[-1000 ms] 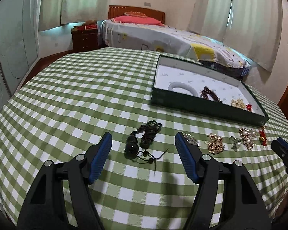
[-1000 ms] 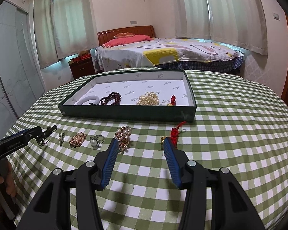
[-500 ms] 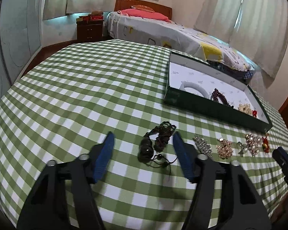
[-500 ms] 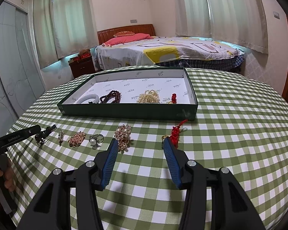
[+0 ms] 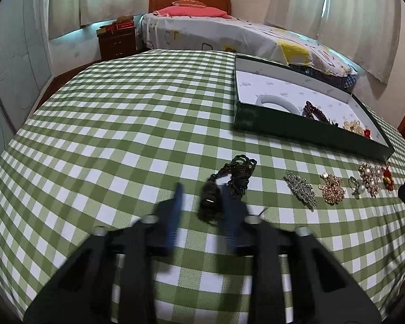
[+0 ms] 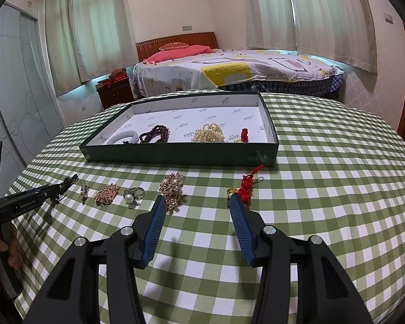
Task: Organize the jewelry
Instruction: 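Grasp the black beaded cord with the left tool while the right tool grasps the pearl-studded gold brooch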
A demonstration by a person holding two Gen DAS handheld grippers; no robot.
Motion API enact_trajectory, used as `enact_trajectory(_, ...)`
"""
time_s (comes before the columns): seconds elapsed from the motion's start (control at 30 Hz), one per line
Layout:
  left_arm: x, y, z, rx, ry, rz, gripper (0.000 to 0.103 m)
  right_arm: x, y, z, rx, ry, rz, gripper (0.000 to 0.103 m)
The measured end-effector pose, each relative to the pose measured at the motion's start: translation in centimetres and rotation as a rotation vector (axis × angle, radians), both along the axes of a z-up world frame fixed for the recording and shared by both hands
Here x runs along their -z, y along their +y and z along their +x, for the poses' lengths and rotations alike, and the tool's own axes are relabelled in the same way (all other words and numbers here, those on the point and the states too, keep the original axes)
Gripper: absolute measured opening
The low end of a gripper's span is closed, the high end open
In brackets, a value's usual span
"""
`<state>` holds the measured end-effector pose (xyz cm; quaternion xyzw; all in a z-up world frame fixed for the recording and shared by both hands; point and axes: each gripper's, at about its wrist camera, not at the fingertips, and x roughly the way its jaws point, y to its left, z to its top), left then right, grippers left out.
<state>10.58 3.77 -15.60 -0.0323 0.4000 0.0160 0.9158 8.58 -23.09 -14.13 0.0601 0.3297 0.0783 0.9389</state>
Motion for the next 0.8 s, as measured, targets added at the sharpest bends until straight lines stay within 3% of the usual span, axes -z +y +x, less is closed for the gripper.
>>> enact_trajectory(0.43,-1.8,-0.8,-0.9,0.026,-0.061,-0.03,0.017,-0.1,0.2,0.3,-0.004,0.005,0.001,0.049)
enact_trajectory(0.8,-2.8,-1.1,-0.4,0.033,-0.078,-0.064,0.017,-0.4,2.4,3.9,-0.059,0.061,-0.004,0.049)
